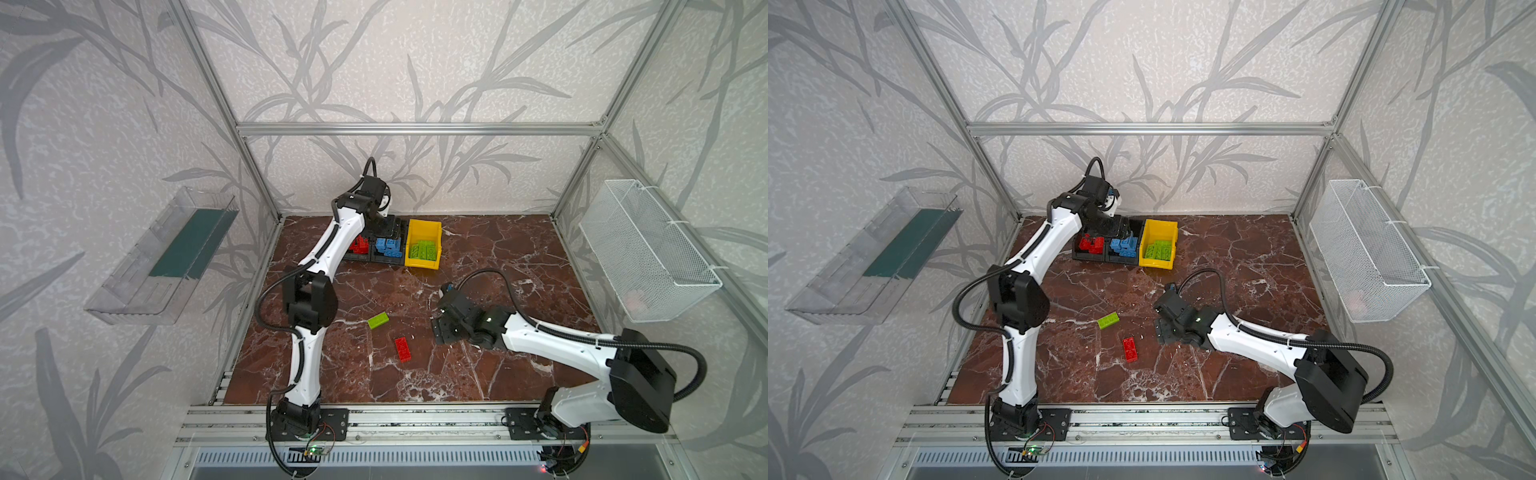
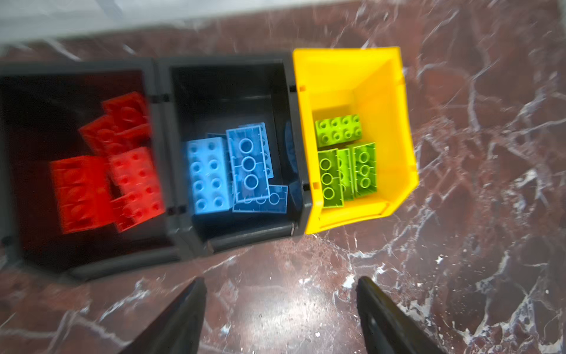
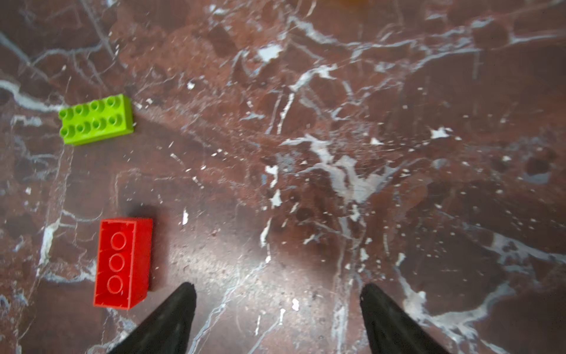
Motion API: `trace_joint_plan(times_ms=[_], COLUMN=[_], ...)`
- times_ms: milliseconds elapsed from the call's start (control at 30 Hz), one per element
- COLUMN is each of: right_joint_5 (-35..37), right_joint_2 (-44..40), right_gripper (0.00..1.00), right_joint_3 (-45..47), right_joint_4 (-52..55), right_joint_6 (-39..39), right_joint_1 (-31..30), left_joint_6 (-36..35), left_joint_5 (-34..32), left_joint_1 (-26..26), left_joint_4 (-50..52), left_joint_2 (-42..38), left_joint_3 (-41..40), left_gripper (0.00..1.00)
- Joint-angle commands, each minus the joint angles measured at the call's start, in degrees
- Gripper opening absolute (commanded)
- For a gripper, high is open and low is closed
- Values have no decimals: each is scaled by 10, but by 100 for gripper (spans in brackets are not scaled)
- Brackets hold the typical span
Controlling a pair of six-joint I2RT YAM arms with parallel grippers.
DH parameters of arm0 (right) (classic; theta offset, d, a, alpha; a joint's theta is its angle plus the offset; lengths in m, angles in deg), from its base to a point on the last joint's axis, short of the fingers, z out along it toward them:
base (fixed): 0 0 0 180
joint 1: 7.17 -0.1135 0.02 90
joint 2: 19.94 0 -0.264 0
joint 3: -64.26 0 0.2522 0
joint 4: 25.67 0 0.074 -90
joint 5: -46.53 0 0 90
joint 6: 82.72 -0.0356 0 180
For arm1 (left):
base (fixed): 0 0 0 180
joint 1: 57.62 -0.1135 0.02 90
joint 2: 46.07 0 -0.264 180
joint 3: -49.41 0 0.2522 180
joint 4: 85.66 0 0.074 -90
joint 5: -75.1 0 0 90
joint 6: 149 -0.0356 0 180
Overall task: Sort the legos into containers by color
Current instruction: Pick up the lego from the bottom-center of the table.
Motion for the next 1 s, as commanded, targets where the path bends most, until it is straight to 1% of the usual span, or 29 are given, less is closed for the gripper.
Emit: trace_joint_plan(times_ms=[0,67,133,267,400,533,567,700,800,867,933,967], right_joint_5=[-1,-5,-12,-23,-44,-51,-50,-49,-47,-40,-30,-26], right_joint_2=[40,72,100,163,215,255,259,269,259,248,234,227], right_gripper=[87,89,90,90,89,82,80,61,47,41,32,30], right_joint_3=[-39,-62,-82,-128,-170,-200,-202,-202,-198,-194,-196,-198], right_joint_4=[12,15,16,42,65,89,89,85,81,76,77,78], right_joint_6=[-1,5,8,9,23,35,37,42,41,40,39,39], right_joint_1=[-43,-76,-97,-116,-117,-118,-119,-119,-119,-119,-119,-119], left_joint_6=[31,51,75,132,158,176,177,180,183,183,183,183], left_joint_5=[-43,-73,-98,-106,-140,-146,-149,-162,-163,-163,-167,-171], left_joint_1=[-1,-4,-10,-32,-45,-53,-53,-55,-56,-56,-56,-55], left_joint_4=[-108,-174,-216,-277,-289,-287,-283,-271,-271,-271,-264,-264], left_joint_2=[-118,-195,-259,-372,-454,-518,-529,-564,-588,-601,-611,-616], left_joint_3=[-123,-230,-316,-461,-546,-605,-613,-648,-677,-694,-703,-707], left_gripper=[78,78,78,78,78,78,78,78,78,78,78,78])
